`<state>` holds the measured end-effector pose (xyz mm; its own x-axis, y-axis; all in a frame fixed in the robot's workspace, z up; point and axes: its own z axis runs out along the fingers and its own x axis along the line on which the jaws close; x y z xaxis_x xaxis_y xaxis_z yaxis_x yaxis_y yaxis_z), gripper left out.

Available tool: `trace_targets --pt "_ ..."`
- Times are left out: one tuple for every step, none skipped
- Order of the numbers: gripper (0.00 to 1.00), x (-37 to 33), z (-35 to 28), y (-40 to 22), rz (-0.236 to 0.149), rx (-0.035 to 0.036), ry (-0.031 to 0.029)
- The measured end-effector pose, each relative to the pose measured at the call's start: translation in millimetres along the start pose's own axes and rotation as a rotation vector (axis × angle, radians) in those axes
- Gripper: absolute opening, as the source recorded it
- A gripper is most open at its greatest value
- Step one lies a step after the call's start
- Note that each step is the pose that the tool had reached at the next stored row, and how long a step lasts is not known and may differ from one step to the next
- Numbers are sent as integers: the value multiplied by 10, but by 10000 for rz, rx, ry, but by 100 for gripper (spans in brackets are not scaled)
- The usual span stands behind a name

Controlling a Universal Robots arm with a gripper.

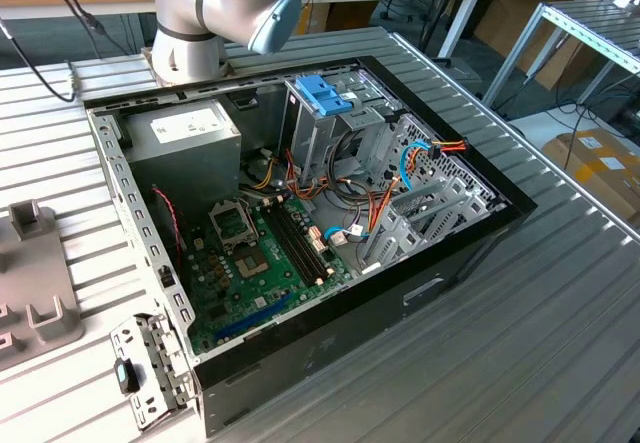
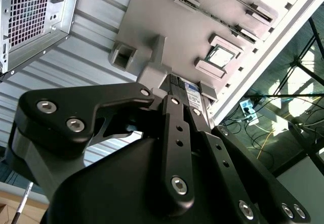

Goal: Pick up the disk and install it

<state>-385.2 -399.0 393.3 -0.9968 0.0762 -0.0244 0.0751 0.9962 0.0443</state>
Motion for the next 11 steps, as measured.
trace_targets --pt "11 4 0 0 0 0 -1" --pt "11 8 0 0 0 -1 -1" --pt "11 12 0 -1 0 0 -1" --pt "11 21 0 -2 0 -1 -1" --pt "11 31 -1 -2 0 0 0" --pt "11 45 -1 -3 0 0 -1" --pt "11 69 -2 -5 0 0 0" --pt "11 103 -2 -8 0 -1 0" --pt "11 110 -3 -8 0 -1 -1" --pt "11 116 -3 -9 1 -1 -1" --pt "11 120 -3 -9 0 0 0"
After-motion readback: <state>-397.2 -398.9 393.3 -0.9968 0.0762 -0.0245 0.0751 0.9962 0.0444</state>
